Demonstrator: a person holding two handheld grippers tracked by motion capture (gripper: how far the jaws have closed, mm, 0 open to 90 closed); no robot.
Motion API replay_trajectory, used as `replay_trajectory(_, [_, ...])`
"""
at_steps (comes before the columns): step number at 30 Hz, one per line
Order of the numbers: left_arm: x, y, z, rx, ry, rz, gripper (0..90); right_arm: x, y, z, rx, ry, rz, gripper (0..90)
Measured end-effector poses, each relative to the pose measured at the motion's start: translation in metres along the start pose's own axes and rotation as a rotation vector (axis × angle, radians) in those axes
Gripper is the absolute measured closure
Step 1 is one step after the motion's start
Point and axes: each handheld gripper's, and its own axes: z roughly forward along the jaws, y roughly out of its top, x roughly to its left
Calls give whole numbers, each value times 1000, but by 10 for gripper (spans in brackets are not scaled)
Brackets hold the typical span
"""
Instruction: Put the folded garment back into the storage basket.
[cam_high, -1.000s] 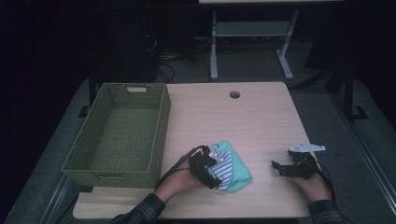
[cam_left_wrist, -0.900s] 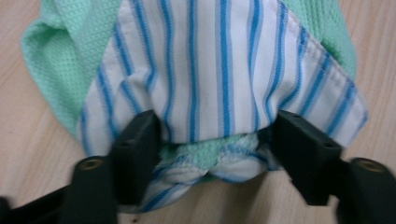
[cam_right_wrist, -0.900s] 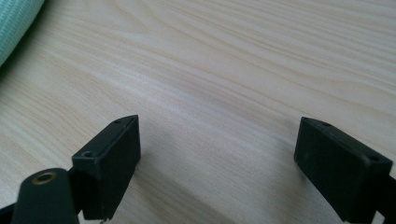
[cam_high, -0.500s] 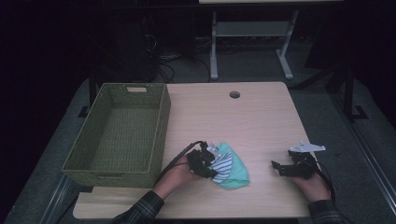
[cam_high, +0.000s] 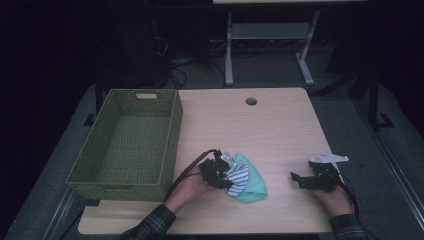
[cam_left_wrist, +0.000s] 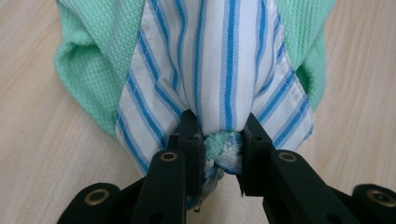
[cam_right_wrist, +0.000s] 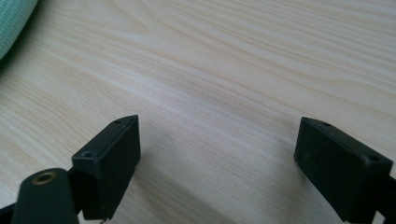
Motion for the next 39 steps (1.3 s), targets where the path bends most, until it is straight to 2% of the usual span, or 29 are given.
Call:
replay_trajectory(6, [0,3,-9,-16,-23,-3,743,0,0,0,0,0,-2,140])
replay_trajectory(10, [1,5,-15,-21,-21,5,743,0,0,0,0,0,-2,140])
replay_trajectory(23, [3,14,-44,-57,-41,-12,742,0,0,0,0,0,-3,140])
replay_trajectory(30, [4,19,-57,-66,-40,-17,741,0,0,0,0,-1,-3,139])
replay_trajectory(39, [11,22,-77,-86,-23,-27,739,0,0,0,0,0,-2,140])
